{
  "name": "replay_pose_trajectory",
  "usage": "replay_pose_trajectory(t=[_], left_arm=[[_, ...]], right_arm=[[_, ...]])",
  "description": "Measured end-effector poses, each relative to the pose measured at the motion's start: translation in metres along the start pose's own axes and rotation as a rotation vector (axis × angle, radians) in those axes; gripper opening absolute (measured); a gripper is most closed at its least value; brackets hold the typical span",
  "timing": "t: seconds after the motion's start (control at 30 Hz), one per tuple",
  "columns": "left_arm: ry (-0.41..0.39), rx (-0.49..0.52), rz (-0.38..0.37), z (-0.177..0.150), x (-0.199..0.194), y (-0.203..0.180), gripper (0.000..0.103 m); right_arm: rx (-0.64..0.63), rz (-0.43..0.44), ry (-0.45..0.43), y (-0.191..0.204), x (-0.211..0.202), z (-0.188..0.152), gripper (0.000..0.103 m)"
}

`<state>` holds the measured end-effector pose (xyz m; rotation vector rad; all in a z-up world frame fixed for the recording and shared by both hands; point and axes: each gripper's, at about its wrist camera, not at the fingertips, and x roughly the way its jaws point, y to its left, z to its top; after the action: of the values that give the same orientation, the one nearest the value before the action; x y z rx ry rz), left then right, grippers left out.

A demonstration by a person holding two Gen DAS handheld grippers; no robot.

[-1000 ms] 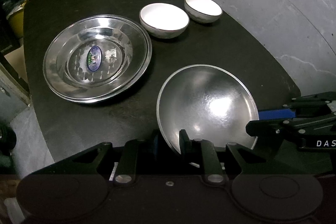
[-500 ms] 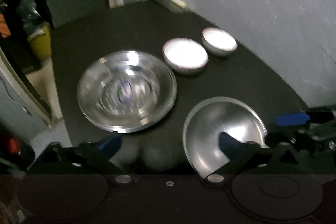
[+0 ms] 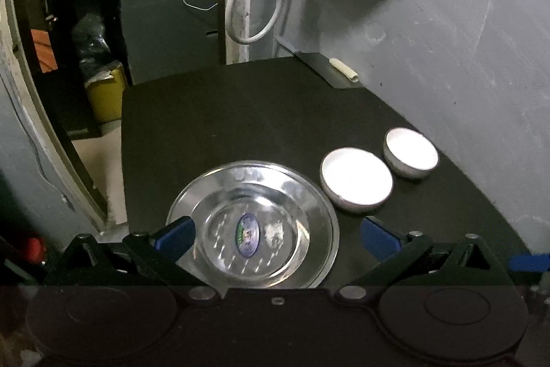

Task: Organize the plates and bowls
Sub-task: 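Open both grippers to release the steel mixing bowl rim, then move both grippers to the rim of a red-rimmed white bowl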

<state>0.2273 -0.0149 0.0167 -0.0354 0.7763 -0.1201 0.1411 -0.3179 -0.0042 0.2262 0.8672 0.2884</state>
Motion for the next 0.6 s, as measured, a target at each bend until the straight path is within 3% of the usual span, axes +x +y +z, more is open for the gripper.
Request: replay_pose_trajectory(t=[0.23,0.4,0.6], left_arm=[[0.032,-0.053,-0.011,0.011,0.016,0.0,0.102],[-0.005,0.026,0.016,0.039,0.045,-0.014,0.102],[0.025,0.164,0.03,0.075,0.082,-0.032,0.102]], right_arm=[[0.028,-0.012,0.017,-0.005,0.016,0.011,0.103],[0.077,-0.019,-0.003,-0.003,0.039,0.039,0.103],[0.08,-0.044,-0.017,0.005,0.063,0.065,0.103]])
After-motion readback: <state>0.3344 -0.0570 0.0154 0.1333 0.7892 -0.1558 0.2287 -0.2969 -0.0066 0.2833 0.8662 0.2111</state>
